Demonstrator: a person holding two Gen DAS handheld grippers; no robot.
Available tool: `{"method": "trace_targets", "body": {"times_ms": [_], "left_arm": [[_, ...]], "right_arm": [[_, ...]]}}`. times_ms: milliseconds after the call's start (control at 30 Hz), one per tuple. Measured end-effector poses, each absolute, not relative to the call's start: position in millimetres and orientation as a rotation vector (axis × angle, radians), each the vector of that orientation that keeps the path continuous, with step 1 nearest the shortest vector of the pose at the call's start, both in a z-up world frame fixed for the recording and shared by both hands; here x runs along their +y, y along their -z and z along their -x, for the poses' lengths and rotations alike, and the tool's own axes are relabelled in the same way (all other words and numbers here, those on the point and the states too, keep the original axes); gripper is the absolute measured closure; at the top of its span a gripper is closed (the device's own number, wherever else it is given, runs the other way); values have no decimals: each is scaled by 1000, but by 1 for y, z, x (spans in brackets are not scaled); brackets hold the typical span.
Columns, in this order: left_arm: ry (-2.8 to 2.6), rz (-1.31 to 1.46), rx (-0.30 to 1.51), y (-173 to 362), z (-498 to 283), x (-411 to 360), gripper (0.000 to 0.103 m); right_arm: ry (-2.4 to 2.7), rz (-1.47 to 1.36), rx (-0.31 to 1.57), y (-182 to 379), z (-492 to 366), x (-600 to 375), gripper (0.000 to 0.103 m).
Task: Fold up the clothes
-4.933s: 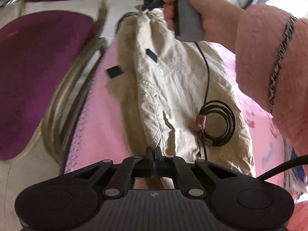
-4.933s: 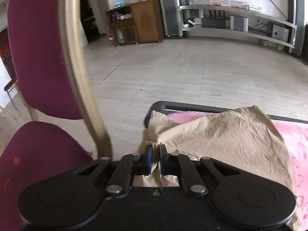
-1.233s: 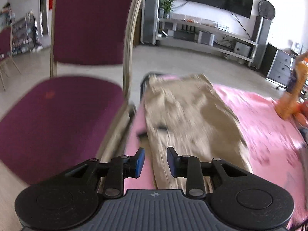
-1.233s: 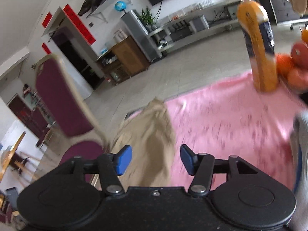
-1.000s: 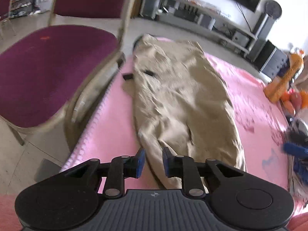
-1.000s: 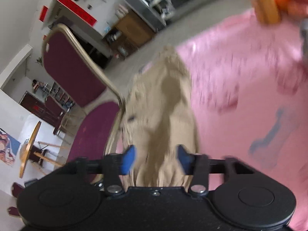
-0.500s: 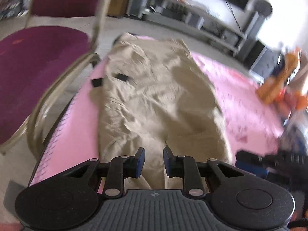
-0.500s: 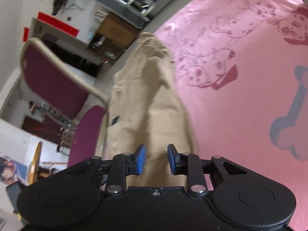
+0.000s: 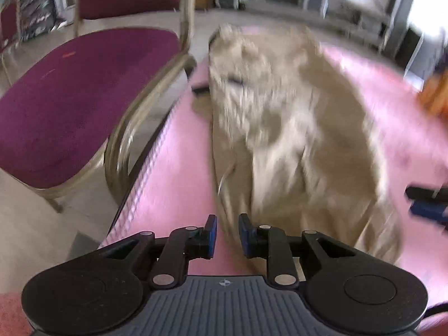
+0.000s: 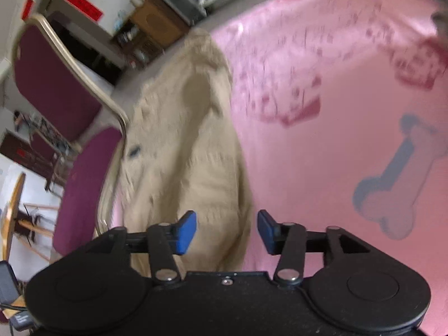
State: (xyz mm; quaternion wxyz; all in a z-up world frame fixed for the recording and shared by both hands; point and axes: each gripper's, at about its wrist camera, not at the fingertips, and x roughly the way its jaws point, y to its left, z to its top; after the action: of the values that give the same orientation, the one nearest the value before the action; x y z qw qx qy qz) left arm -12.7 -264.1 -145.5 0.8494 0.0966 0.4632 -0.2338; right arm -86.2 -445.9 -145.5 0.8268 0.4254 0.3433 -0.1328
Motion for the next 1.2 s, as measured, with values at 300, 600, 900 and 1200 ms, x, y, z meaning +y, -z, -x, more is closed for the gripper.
{"method": "trace_targets", "body": {"times_ms": [300,600,900,1200], "left_arm": [[618,-29,946,138,-30,-300,89],[424,-16,976,175,-58,-296,90],[316,-16,919,146,-42,-270,92],[623,-137,815,126,33,-249,90]], "right_arm": [[63,-1199,498,169,40,-476,79],[19,-1243,619,234,-16,-478,100],[313,-1241,482,208,58,-494,73],[219,-1027,626,147,88,-437,69]]}}
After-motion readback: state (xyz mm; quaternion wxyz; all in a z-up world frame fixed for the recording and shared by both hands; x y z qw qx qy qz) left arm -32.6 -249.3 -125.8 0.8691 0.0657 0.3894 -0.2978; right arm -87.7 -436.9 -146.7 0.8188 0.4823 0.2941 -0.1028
